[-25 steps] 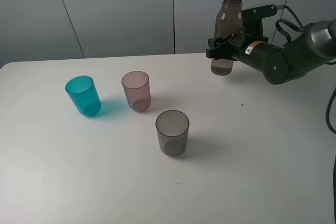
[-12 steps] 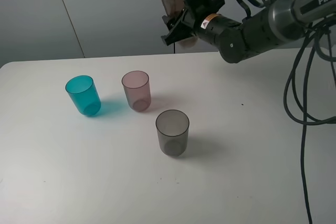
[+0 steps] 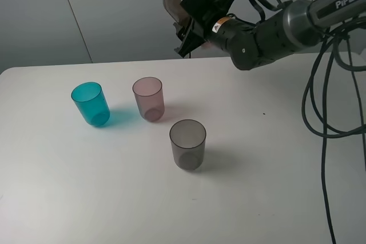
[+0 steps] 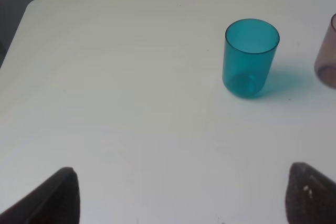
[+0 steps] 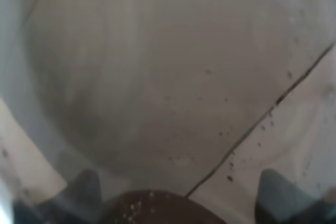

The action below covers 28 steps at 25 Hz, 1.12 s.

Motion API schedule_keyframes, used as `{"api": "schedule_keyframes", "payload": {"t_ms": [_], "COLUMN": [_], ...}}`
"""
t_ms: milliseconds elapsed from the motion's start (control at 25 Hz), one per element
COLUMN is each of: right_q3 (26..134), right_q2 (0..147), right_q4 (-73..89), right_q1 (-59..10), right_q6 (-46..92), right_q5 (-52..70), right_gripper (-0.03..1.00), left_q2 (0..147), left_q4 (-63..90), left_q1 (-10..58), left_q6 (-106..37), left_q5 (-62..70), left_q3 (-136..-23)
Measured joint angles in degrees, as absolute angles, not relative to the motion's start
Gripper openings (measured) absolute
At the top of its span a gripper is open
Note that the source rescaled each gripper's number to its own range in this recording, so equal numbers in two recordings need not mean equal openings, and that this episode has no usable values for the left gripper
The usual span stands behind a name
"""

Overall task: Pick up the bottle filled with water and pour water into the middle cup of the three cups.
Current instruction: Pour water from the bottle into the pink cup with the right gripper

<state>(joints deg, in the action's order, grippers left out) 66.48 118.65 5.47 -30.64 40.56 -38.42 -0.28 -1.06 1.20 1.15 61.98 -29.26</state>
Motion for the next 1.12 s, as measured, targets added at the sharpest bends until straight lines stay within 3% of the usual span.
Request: {"api": "schedule_keyframes", "payload": {"t_ms": [1120], "right_q3": [66.48], "right_q2": [124.88], "right_q4": [10.13], "right_q1": [-31.95], "right_q6": [87.54], "right_q5": [-38.98], "right_gripper": [0.01], "left_q2": [-0.28], "left_q4": [-1.06], "left_q1": [1.20], "left_q6": [1.15], "left_q5": [61.98], "left_q3": [-29.26]}}
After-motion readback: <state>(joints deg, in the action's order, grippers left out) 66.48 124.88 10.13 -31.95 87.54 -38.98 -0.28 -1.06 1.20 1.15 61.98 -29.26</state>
